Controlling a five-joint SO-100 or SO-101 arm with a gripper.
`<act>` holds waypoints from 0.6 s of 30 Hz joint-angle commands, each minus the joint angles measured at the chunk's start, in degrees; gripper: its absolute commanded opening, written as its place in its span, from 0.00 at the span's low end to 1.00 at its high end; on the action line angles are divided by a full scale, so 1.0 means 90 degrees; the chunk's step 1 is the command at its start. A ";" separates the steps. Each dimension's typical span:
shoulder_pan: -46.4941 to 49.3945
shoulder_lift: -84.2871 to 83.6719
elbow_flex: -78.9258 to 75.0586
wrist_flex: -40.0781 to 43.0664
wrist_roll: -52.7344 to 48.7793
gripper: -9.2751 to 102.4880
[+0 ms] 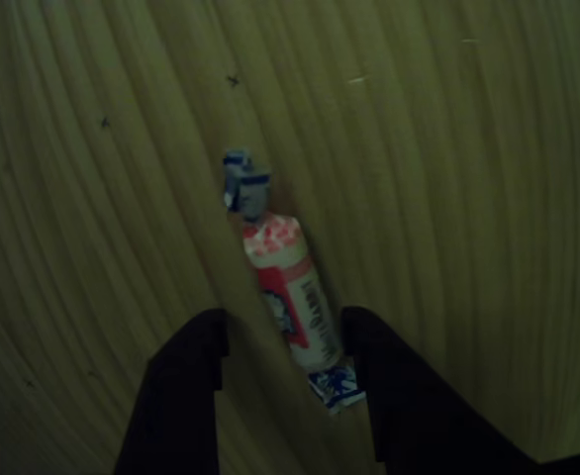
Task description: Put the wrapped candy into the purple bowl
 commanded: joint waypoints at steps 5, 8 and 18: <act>-0.0068 -0.0078 -0.0342 -0.0293 0.0049 0.24; -0.0068 -0.0137 -0.0352 -0.0303 0.0049 0.16; -0.0078 -0.0078 -0.0352 -0.0234 0.0332 0.11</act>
